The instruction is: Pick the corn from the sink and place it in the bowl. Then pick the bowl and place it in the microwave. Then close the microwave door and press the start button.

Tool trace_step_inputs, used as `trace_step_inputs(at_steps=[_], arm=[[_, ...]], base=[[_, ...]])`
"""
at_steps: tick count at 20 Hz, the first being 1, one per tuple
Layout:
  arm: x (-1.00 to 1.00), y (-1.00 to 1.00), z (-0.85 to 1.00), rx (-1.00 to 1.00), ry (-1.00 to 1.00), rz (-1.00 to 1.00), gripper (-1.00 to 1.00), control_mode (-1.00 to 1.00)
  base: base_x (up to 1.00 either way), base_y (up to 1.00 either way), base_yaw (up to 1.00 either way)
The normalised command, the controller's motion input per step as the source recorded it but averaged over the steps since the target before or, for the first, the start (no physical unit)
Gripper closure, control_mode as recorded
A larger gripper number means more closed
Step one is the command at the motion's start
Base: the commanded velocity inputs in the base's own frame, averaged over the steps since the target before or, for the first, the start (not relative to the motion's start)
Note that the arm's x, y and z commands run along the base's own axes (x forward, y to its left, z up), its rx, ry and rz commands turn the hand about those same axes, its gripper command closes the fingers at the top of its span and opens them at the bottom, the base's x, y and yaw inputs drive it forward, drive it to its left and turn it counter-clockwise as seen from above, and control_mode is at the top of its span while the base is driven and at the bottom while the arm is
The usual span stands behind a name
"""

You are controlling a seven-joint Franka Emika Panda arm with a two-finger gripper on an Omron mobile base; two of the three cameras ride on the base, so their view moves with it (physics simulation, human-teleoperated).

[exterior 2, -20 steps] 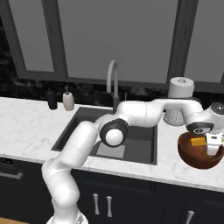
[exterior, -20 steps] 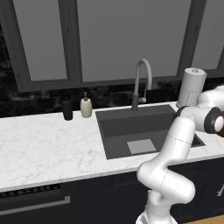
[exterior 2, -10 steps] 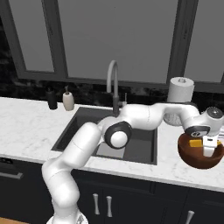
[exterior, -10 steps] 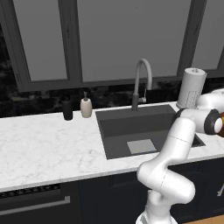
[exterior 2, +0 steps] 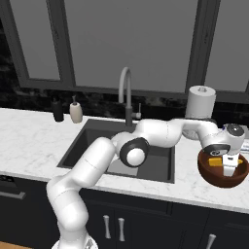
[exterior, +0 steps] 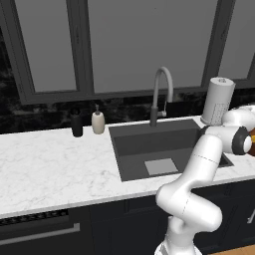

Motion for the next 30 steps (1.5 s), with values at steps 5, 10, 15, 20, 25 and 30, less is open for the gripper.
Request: trace_step_inputs(at_steps=[5, 10, 15, 20, 25, 30], arm=[[0.06, 0.00, -0.26, 0.00, 0.00, 0.00, -1.00, -1.00], [0.00, 0.00, -0.05, 0.00, 0.00, 0.00, -1.00, -1.00], [-0.11, 0.00, 0.00, 0.00, 0.00, 0.00, -1.00, -1.00], [-0.30, 0.00, 0.12, 0.00, 0.00, 0.00, -1.00, -1.00], [-0.35, 0.00, 0.20, 0.00, -0.01, 0.00, -1.00, -1.00], [-0.37, 0.02, 0.39, 0.00, -0.03, 0.00, -1.00, -1.00]], base=[[0.00, 0.00, 0.00], [0.00, 0.00, 0.00], [0.00, 0.00, 0.00], [0.00, 0.00, 0.00], [0.00, 0.00, 0.00], [0.00, 0.00, 0.00]])
